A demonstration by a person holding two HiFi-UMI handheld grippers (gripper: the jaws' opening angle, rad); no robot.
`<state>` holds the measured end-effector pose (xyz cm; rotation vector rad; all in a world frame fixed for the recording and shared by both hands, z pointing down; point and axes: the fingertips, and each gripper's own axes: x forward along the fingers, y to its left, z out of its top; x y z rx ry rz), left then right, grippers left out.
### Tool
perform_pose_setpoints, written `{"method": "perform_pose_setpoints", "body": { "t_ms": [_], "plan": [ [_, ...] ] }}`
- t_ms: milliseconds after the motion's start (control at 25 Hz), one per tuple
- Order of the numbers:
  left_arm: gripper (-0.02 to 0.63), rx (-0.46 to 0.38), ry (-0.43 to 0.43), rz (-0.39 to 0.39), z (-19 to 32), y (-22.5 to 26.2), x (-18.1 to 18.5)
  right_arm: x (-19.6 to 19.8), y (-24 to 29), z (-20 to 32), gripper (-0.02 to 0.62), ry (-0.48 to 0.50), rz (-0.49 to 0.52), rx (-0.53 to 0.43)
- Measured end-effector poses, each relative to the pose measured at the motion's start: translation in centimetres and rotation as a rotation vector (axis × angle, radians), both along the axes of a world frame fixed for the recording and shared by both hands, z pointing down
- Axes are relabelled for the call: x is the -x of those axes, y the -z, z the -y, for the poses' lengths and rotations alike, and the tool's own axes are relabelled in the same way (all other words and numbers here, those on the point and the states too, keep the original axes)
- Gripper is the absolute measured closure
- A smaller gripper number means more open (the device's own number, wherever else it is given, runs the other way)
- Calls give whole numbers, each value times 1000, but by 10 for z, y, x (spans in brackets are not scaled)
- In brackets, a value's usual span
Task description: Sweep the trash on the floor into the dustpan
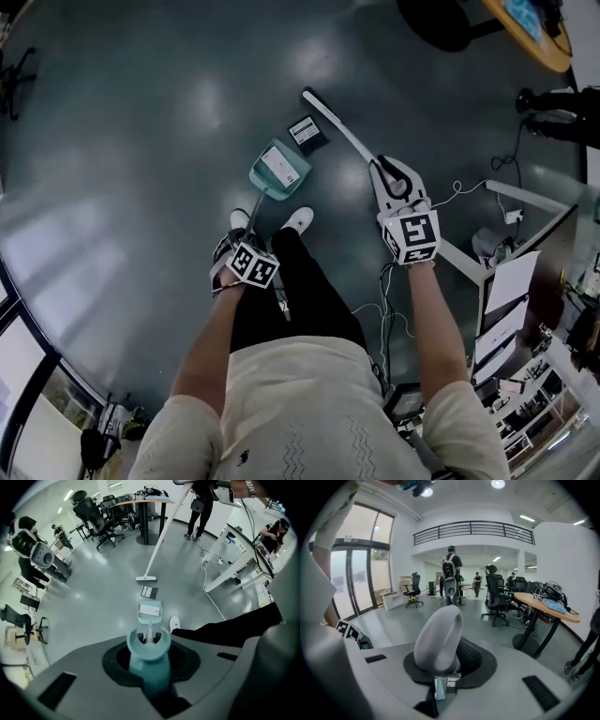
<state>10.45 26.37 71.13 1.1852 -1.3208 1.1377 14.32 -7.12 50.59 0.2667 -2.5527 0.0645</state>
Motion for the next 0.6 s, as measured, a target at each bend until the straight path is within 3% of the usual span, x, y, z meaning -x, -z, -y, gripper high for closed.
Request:
{"method": "perform_pose_setpoints", "body": {
  "t_ms": [120,240,600],
  "plan": [
    [515,2,5,5,9,-1,-3,-5,2,-25,532,50,-31,-4],
    [515,5,22,-4,13,0,-6,-9,4,-41,531,38,-56,33],
    [515,-3,11,0,13,6,2,-9,34,-72,531,-93,-57,281]
  ]
}}
